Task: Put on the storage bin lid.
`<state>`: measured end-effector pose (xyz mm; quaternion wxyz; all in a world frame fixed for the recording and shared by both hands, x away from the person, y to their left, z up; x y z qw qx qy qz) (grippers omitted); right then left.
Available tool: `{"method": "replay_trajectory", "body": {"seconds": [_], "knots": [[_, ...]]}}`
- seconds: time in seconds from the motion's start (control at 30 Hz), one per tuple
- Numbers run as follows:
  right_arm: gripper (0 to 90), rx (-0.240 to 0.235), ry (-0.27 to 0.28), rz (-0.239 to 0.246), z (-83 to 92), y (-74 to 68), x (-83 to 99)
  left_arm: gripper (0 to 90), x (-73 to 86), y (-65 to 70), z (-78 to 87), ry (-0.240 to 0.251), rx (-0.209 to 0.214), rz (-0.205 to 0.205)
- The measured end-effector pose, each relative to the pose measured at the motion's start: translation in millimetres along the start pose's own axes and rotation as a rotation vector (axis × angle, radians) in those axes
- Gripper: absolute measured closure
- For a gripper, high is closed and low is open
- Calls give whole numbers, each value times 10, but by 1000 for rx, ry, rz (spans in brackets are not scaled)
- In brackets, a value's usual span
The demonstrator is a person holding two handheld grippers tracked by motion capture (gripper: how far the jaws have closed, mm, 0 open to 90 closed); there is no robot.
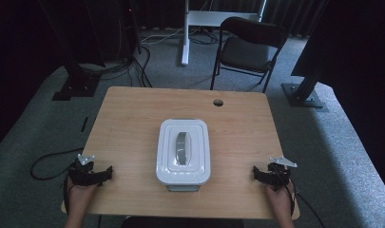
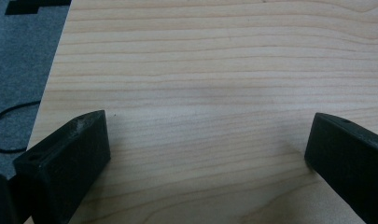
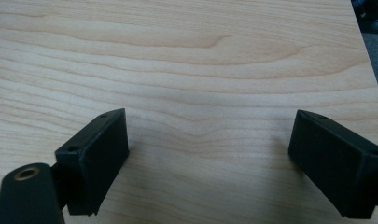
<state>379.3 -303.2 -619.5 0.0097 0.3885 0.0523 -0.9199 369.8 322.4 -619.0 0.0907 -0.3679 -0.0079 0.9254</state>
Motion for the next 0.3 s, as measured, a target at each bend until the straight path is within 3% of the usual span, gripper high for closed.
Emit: {"method": "replay_trajectory", "body": {"seconds": [0.3], "knots": [[114, 1, 0, 0, -2, 2, -2, 4, 0, -1, -1, 0, -3, 3]]}}
Point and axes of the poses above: each handheld gripper's, and its own axes: z roughly backward along the jaws, x roughly out of its underside, y roughly to its right, the point moved 10 cm from there along -z, roughly forward along the jaws, and after that the axes turned 6 degrees about -z, right-handed, at the moved point
